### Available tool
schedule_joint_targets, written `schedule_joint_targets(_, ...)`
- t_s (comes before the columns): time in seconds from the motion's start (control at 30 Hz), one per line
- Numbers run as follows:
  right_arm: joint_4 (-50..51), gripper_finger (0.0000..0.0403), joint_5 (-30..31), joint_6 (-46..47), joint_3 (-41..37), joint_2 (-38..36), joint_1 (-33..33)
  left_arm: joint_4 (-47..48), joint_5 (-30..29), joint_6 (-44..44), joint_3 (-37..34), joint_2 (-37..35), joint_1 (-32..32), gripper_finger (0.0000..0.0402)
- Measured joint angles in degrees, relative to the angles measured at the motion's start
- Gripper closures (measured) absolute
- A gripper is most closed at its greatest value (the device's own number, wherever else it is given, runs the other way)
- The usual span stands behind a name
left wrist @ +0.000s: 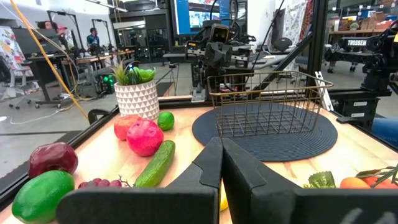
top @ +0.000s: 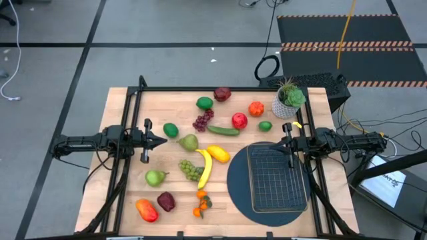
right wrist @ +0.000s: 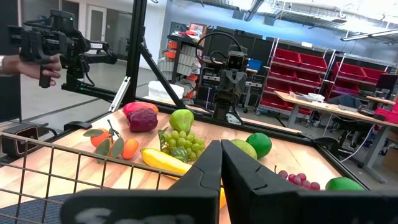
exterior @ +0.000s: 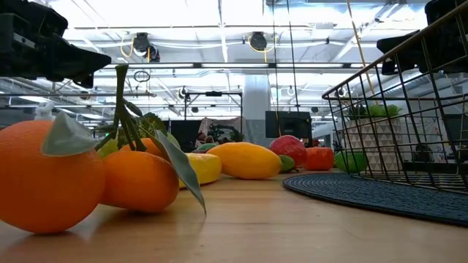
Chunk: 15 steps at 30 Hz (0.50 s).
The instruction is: Build produce basket
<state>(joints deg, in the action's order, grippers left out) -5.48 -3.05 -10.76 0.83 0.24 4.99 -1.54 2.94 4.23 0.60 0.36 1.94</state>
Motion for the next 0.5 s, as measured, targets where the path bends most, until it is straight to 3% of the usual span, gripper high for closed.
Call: schedule_joint_targets(0.5,0.0,0.0403,0.0,0.0,0.0,0.0,0.0,0.0,0.0,-0.1,0.0,0.0,0.0,0.0392)
